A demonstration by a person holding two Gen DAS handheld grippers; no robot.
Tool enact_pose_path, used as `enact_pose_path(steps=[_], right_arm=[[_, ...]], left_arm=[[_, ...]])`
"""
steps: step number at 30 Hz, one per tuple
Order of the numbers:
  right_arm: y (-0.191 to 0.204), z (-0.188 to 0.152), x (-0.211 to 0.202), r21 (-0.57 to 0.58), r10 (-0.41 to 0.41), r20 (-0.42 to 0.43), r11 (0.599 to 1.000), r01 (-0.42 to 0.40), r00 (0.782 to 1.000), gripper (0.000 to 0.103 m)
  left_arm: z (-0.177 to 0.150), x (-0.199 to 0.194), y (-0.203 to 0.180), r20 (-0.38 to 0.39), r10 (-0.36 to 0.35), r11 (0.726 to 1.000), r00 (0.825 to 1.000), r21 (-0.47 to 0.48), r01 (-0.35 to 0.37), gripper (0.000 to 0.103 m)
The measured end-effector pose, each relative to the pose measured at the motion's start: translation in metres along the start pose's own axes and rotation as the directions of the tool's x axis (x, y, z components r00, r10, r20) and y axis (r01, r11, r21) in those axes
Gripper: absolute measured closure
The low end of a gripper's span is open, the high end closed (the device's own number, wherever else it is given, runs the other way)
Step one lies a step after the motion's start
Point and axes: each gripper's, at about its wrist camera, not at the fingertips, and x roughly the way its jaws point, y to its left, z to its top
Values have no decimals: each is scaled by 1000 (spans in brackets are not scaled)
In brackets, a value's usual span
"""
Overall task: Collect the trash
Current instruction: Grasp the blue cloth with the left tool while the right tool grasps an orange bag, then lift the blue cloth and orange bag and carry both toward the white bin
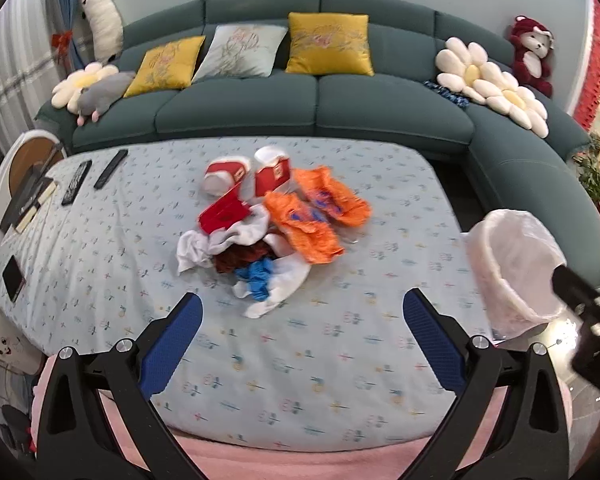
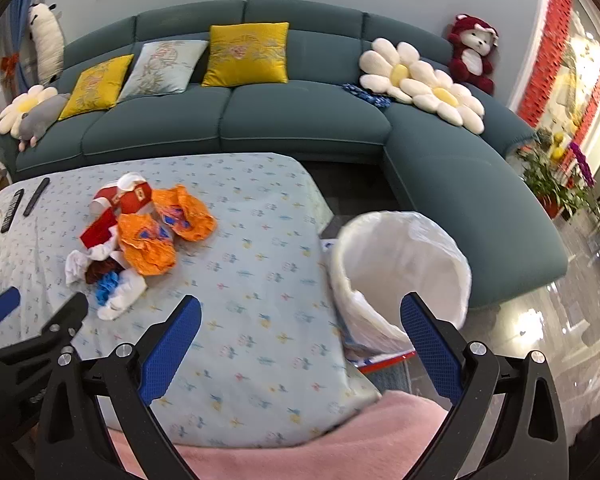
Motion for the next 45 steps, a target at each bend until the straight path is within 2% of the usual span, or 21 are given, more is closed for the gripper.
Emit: enact_pose_path(steps=[10,14,18,23,26,28,29,31,33,39,45], right_arm=[[60,8,38,-19,79,-45,997,-80,996,7],[80,7,59,-10,116,-77,993,-117,990,9],[97,9,80,-15,130,-106,991,-133,986,9],[114,11,105,-18,150,-155,988,-154,977,15],[123,14,118,-21,164,-175,985,-170,971,19],[131,16,126,-28,179,-190,982,-187,965,24],[135,18,131,-32,187,-201,980,-197,962,26],[142,21,139,-34,208,-221,975,-221,953,33],[149,24,147,-29,243,-236,966,-257,941,39],[169,31,173,-29,277,-276,955,-296,920,53],[188,34,202,-44,274,-321,952,-303,907,56]], left_arm=[[-10,66,74,-118,-8,995,993,-99,-4,7],[-17,92,93,-173,-60,988,983,-153,33,7],[-19,117,99,-208,-88,985,974,-165,53,9],[-10,137,102,-219,-166,967,962,-226,115,19],[-4,151,96,-232,-208,961,950,-230,154,31],[-3,162,93,-256,-244,953,935,-242,182,44],[-3,166,92,-264,-260,948,929,-252,194,47],[-5,171,92,-269,-290,938,919,-268,218,71],[-6,174,92,-284,-309,933,908,-274,232,80],[-4,167,107,-264,-323,922,909,-305,239,83],[2,161,115,-260,-303,931,917,-289,225,83]])
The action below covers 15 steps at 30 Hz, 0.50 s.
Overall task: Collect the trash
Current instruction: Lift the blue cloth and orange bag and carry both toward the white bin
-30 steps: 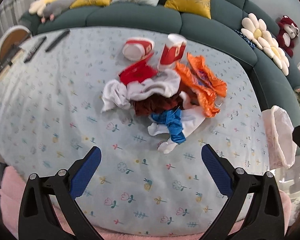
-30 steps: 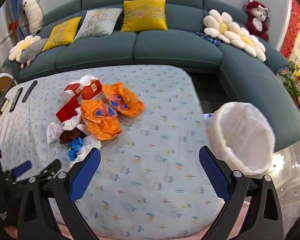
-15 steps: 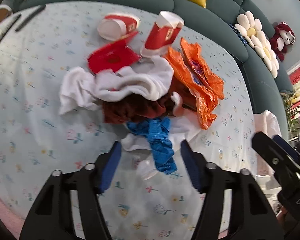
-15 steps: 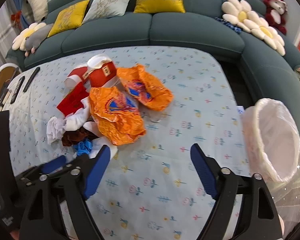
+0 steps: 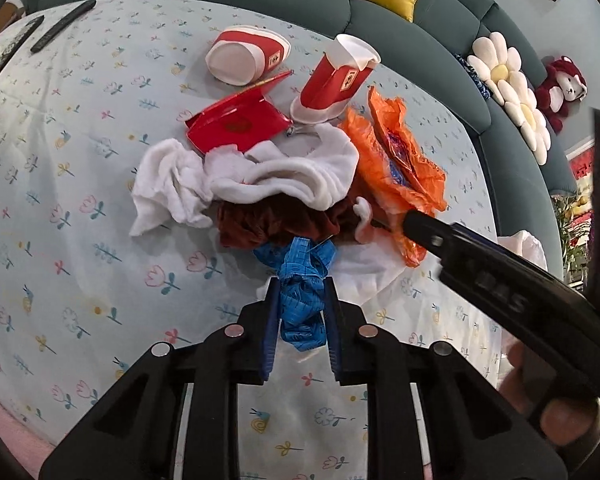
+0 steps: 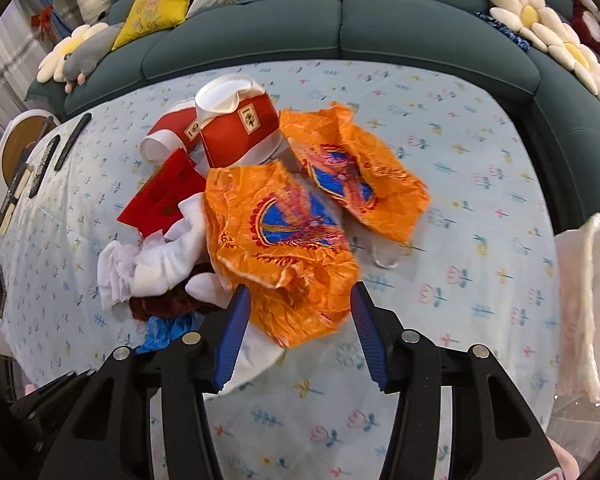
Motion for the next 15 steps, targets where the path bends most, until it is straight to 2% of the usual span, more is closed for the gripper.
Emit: enact_pose_path(steps=[1,3,6,7,9,15], right_arm=[[1,1,4,-5,-3,-7,1000,3,1000,60],[2,2,14,-9,15,-38,1000,-15,999,81],[0,1,18,-2,23,-46,1000,-23,999,93],[-2,0,17,3,30,-43,1000,-30,999,93],[-5,0,9,7,35,-25,999,-35,999,102],[-18,2,-27,28,62,49,998,-64,997,102]], left_arm=[[0,0,0,-1,3,1000,1000,3,-3,83],[1,1,-2,-7,10,1000,1000,4,-10,83],[3,-1,-4,-9,25,1000,1000,16,-25,83],[3,-2,-5,-8,32,999,999,21,-32,83],[3,-8,-8,-1,40,999,999,30,-40,83],[7,-30,-28,46,36,998,998,56,-39,83]])
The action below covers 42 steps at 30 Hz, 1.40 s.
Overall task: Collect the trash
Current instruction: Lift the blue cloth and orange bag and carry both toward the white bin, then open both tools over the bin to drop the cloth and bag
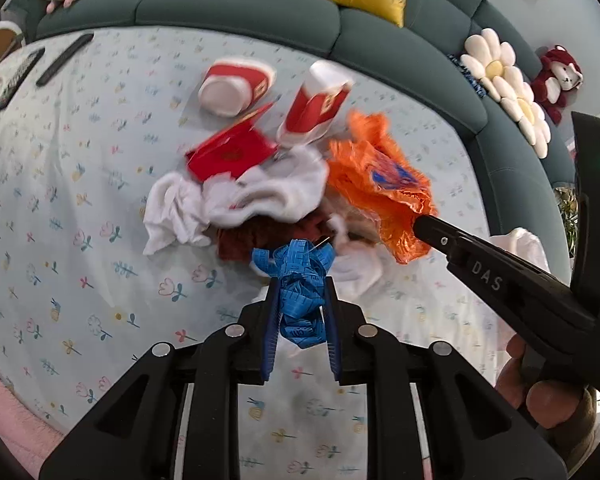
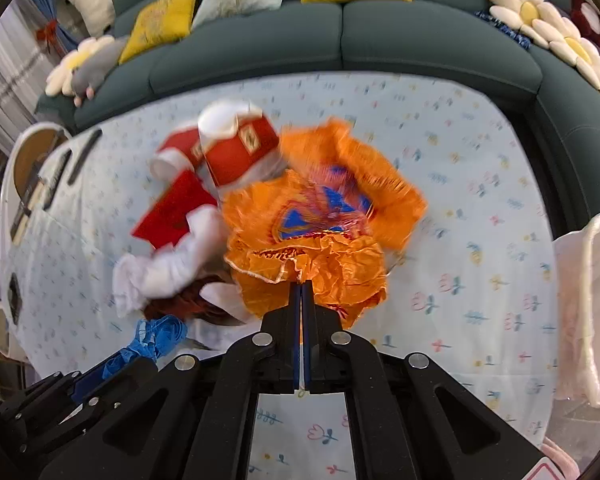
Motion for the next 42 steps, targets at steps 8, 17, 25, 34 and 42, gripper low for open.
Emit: enact_pose_path(steps=[8,17,25,34,42], right_arm=[[-21,14,-74,19,3,138,1000,-5,990,102],[-80,22,-161,74,-43,290,997,22,956,102],[-160,9,-209,175,-140,353,981,82,925,102],[-252,-25,-226,301,-240,333,944,138,912,102],[-310,-57,-212,390,-275,270,908,156,923,102]], left_arm=[[13,-41,-52,92,-37,996,995,83,30,83],[25,-76,-140,165,-128,971,978,221,90,83],[12,-79,-233,152,-217,920,964,361,151,83],[-13,-53,-319,81,-303,850,949,474,231,83],[-32,-18,-369,2,-319,812,948,517,272,83]])
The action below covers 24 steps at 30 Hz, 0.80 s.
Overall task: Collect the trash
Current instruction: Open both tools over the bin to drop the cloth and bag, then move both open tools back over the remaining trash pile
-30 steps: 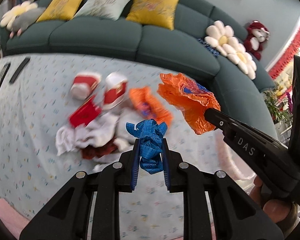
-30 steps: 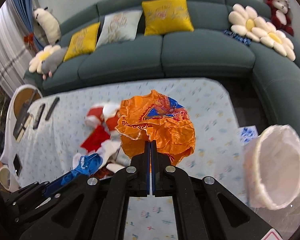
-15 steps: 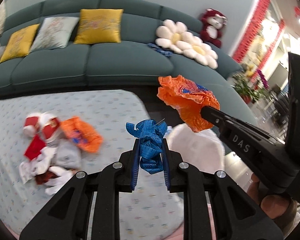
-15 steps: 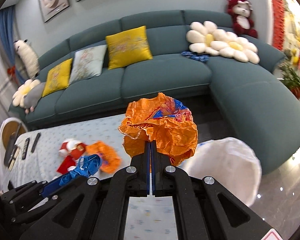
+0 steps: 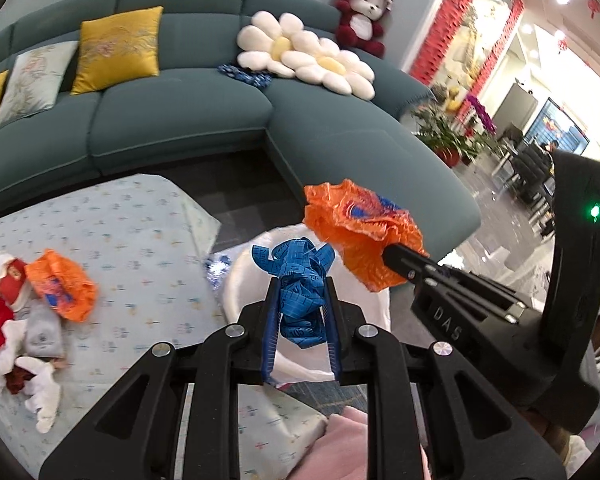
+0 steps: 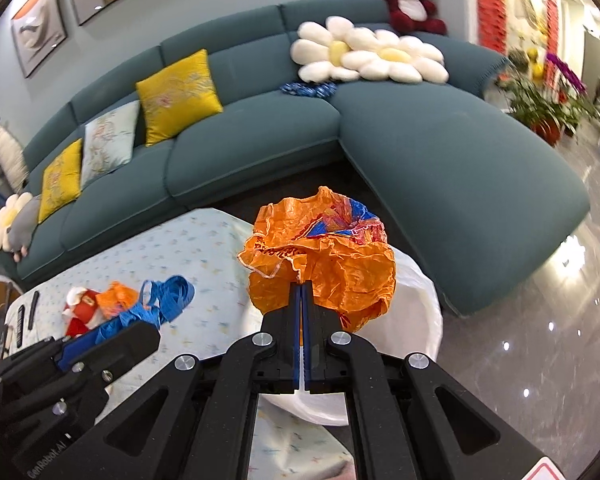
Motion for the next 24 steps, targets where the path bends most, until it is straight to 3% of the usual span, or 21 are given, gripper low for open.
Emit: enact_pose_path(steps=[10,11,13,15,24], right_arm=[[-29,-12,26,70,-9,-55,997,13,998,102],[-32,-14,27,70,-11,-60,997,15,998,101],[-34,-15,29,75,-20,-62,997,25,998,98],[-38,-14,30,88,-27,-62,996,33,998,91],[-23,-17,18,73,-46,-36,996,49,998,66]], left_arm=[[1,38,-21,-53,14,1000,999,19,-13,82],[1,39,-21,-47,19,1000,999,21,-18,80],[4,41,-22,-39,46,999,998,21,-45,56],[5,42,-17,-30,75,997,997,9,-74,44],[5,27,1,-17,107,994,994,-30,-108,42]])
